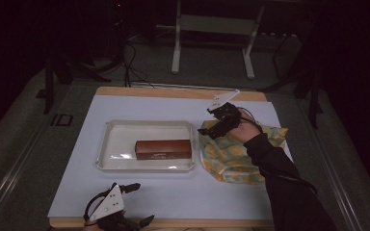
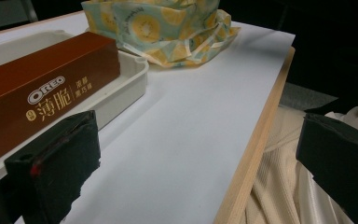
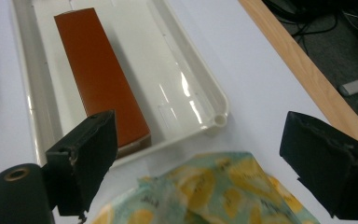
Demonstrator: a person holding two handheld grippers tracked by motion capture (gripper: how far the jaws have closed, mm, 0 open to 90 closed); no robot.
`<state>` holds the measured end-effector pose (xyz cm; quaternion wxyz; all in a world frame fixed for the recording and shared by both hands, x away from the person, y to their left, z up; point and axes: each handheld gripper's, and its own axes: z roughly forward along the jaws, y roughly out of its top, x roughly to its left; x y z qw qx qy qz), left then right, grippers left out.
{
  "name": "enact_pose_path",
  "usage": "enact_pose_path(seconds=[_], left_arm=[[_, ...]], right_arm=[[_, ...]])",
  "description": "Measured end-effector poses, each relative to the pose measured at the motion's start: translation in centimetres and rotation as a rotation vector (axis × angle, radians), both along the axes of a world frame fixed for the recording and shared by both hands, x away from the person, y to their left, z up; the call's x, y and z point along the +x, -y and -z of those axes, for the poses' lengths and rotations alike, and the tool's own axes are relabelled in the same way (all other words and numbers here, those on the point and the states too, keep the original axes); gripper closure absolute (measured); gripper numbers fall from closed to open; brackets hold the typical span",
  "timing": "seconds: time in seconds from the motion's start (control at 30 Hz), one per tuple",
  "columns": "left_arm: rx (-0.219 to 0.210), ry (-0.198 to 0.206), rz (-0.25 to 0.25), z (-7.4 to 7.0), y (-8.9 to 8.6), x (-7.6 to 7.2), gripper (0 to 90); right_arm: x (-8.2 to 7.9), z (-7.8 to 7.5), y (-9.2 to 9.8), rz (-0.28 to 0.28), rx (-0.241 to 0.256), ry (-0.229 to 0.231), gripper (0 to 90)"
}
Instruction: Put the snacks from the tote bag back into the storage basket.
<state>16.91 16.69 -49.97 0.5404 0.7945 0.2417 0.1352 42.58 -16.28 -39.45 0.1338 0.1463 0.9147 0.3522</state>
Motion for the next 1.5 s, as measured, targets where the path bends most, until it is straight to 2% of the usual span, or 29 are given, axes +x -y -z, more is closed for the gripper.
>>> enact_pose_path(seconds=[0.1, 0.23, 0.43, 0.63, 0.67, 0.77, 0.83, 0.97, 1.03, 1.13, 1.33, 1.5], left_arm=[[0.000, 0.000, 0.000, 0.0, 0.0, 0.0, 0.0], [-0.003, -0.002, 0.000, 0.0, 0.0, 0.0, 0.0], [-0.002, -0.003, 0.001, 0.0, 0.0, 0.0, 0.0], [0.001, -0.002, 0.002, 0.0, 0.0, 0.1, 0.0], [0.001, -0.002, 0.002, 0.0, 0.0, 0.1, 0.0], [0.000, -0.003, 0.002, 0.0, 0.1, 0.1, 0.0], [0.000, -0.004, 0.003, 0.0, 0.1, 0.1, 0.0], [-0.001, -0.005, 0.004, 0.0, 0.1, 0.1, 0.0], [-0.002, -0.005, 0.004, 0.0, 0.1, 0.1, 0.0], [-0.002, -0.004, 0.004, 0.0, 0.1, 0.1, 0.0], [-0.003, -0.005, 0.006, 0.0, 0.1, 0.1, 0.0], [-0.005, -0.005, 0.006, 0.0, 0.1, 0.1, 0.0]], right_arm=[[-0.1, -0.2, 1.0, 0.055, 0.014, 0.012, 11.4], [-0.3, -0.4, 2.4, 0.140, 0.066, 0.023, 11.5], [-1.0, -0.4, 4.3, 0.240, 0.117, 0.076, 11.5], [-1.4, 0.1, 5.6, 0.282, 0.129, 0.104, 11.4], [-2.0, 0.4, 6.3, 0.310, 0.153, 0.126, 11.4], [-2.7, 0.7, 7.3, 0.345, 0.177, 0.153, 11.4], [-3.0, 0.8, 7.6, 0.356, 0.185, 0.155, 11.4], [-4.0, 1.3, 9.0, 0.402, 0.200, 0.190, 11.4], [-4.3, 1.6, 9.5, 0.408, 0.222, 0.176, 11.3], [-4.9, 1.9, 10.0, 0.423, 0.241, 0.184, 11.3], [-6.0, 2.8, 10.7, 0.469, 0.248, 0.206, 11.4], [-7.0, 3.9, 11.4, 0.495, 0.260, 0.196, 11.3]])
